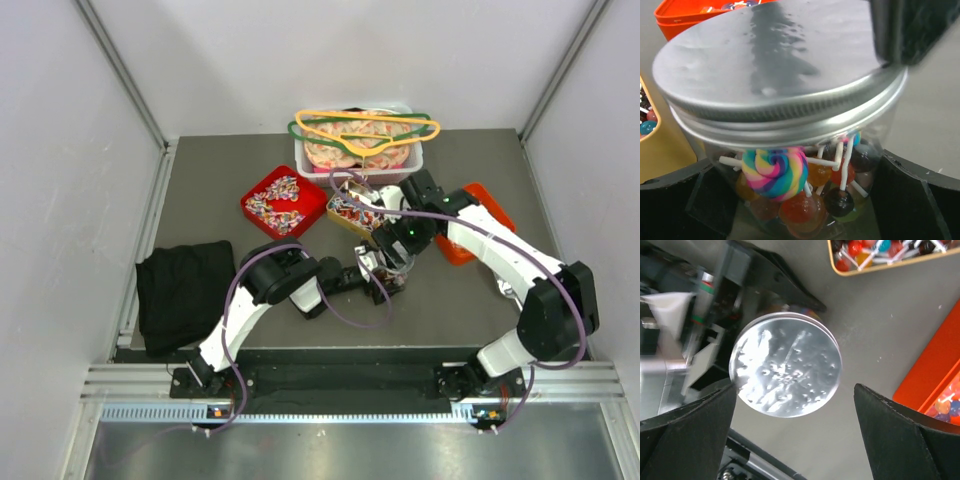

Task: Pack the candies
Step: Screw the bottle lid onto the packing bottle.

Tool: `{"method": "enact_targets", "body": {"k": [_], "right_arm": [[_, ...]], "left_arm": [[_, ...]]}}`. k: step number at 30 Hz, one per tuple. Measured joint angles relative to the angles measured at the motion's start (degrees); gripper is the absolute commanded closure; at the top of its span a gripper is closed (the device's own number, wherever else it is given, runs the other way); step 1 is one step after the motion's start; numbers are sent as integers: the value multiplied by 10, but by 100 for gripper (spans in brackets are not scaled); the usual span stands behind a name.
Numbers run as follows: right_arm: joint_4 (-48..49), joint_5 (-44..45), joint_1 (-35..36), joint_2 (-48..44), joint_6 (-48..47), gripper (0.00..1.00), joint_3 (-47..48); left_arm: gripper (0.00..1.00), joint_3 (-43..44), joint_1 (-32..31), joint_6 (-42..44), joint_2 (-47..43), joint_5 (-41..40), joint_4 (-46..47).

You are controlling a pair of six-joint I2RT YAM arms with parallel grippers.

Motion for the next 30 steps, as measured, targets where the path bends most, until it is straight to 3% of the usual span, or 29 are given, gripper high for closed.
{"method": "enact_targets", "body": {"k": [16,30], "right_arm": [[55,3,-19,-14,6,1,-49],[56,-60,-52,-15,6,1,-49]], "left_arm": [[1,0,0,-4,0,-2,-2],[1,-4,-2,5,-2,-6,-1]]}}
